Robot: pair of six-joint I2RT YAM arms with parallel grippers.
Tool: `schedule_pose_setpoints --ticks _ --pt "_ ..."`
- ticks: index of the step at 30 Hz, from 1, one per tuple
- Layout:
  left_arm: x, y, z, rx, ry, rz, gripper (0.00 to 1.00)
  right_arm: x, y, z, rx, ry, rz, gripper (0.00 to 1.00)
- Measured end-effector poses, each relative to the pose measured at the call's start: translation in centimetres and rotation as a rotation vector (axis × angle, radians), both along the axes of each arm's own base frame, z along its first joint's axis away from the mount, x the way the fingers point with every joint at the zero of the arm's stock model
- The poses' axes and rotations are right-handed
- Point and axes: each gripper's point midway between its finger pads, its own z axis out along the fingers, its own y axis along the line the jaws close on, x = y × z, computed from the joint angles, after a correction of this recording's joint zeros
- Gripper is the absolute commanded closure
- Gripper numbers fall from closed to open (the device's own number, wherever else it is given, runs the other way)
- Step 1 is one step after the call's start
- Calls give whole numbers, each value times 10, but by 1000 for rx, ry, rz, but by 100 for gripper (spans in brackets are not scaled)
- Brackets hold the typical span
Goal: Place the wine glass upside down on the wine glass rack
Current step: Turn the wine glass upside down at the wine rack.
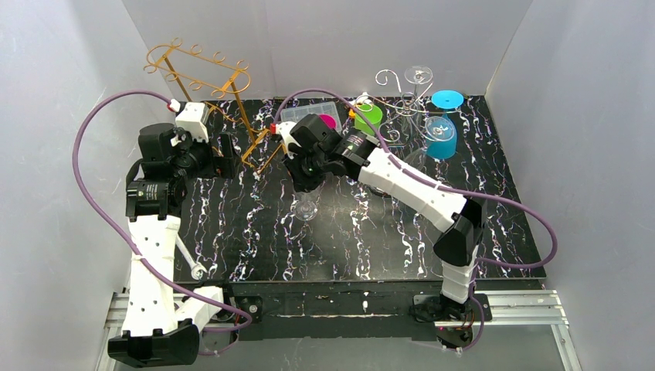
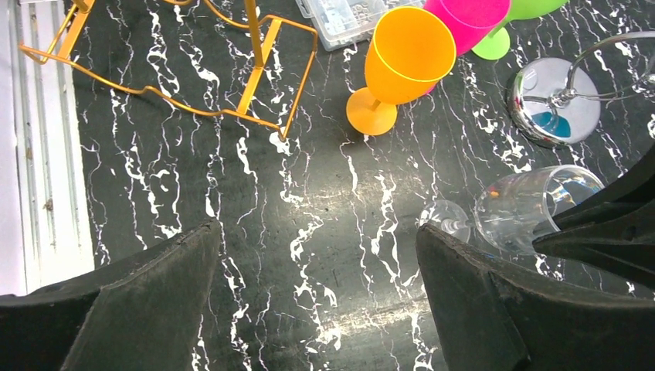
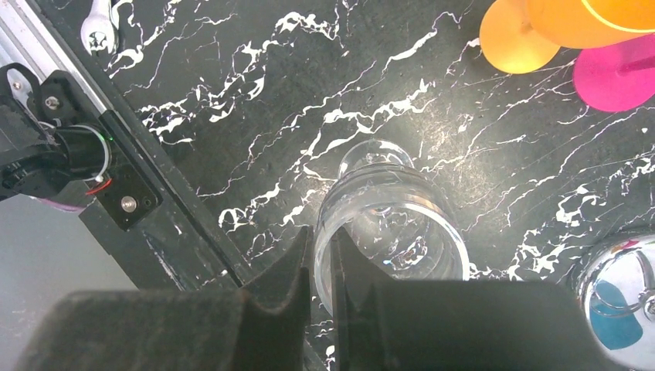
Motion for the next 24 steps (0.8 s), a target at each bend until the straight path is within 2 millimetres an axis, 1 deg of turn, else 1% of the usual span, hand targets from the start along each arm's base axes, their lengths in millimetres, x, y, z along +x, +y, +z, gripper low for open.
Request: schedule_pose_setpoints --ticks 3,5,7,10,15,17,20,21,24 --pt "-1 -5 -2 -19 6 -21 2 2 0 5 4 -13 -9 99" --pt "-3 -10 -6 -38 19 -40 3 6 0 17 22 -37 -21 99" --pt "-6 -17 -12 -66 40 -74 3 10 1 38 65 -76 -35 99" --pt "-11 -29 -17 -110 63 -134 3 10 -3 79 161 -136 -52 99" --pt "-24 -50 -21 -185 91 -242 2 -3 -25 160 361 -238 -75 99" --pt "-29 -57 -22 -212 103 -279 2 -8 -33 188 436 -276 -79 99" --pt "-38 -68 -25 -272 133 -331 2 -15 -42 214 518 -306 -85 99" --pt "-40 -72 -26 -291 141 -344 2 -16 -44 220 536 -311 -86 99" --pt "-47 -82 -27 -356 169 -384 2 -19 -41 225 571 -302 -82 99"
